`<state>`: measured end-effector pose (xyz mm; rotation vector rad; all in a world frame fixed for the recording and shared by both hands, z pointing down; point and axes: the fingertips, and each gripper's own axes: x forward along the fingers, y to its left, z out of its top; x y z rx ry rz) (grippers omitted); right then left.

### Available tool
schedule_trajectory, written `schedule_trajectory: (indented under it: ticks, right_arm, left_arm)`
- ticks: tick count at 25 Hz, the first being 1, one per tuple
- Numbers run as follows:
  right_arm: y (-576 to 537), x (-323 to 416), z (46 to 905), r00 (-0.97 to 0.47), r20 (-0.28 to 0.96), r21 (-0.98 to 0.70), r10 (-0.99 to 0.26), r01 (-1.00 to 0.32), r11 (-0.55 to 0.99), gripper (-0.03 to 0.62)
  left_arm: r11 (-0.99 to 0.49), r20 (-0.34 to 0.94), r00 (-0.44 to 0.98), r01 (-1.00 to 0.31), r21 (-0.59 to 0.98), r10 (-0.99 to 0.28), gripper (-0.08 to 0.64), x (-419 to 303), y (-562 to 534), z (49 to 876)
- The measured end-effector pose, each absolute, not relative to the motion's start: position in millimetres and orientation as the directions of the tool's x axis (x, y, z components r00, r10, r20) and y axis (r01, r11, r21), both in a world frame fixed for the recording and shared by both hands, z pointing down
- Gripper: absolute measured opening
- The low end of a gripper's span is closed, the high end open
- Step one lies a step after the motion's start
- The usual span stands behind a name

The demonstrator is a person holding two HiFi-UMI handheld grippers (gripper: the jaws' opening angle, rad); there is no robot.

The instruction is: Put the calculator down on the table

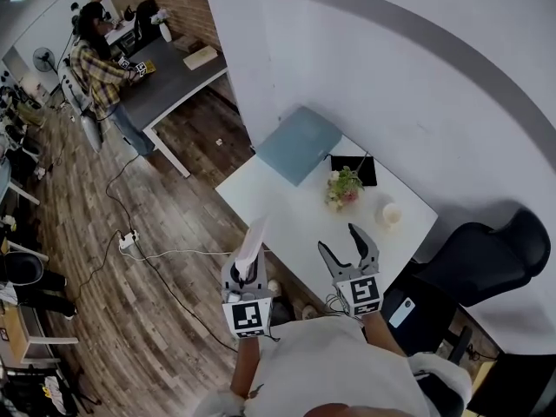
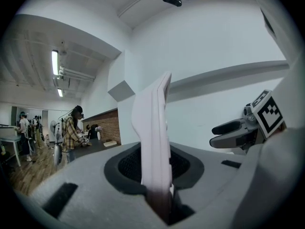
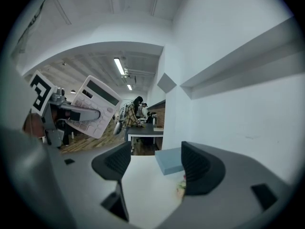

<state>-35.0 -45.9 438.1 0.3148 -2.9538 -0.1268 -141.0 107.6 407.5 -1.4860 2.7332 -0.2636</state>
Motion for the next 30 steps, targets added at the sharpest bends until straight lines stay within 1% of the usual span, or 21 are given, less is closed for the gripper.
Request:
schedule_trajectory:
  ticks: [9,20,30]
  right_arm:
    - [-57.9,-74.6,441.1,-0.934,0.188,0.117,-0.305,-0.287,0.951,0.331]
    - [-66.7,-118.7,442.8,-0.874,0.204,0.138,-0.442,-0.421,0.896,0.331]
    - [-59.7,-138.1,445.9,-0.816,0.215,0.167,-0.537,-0.511,0.843,0.331]
  left_arm:
    - [0.443,0.069,-0.457,-0.883,-0.153,-0.887,0.092,-194.7,84.1,406.3]
    - [0.32,0.058,-0.329,-0.939,-0.127,-0.942,0.092,-260.8,61.5,408.2]
    - [0.215,0.044,-0.22,-0.973,-0.083,-0.975,0.092,-292.8,48.6,417.6]
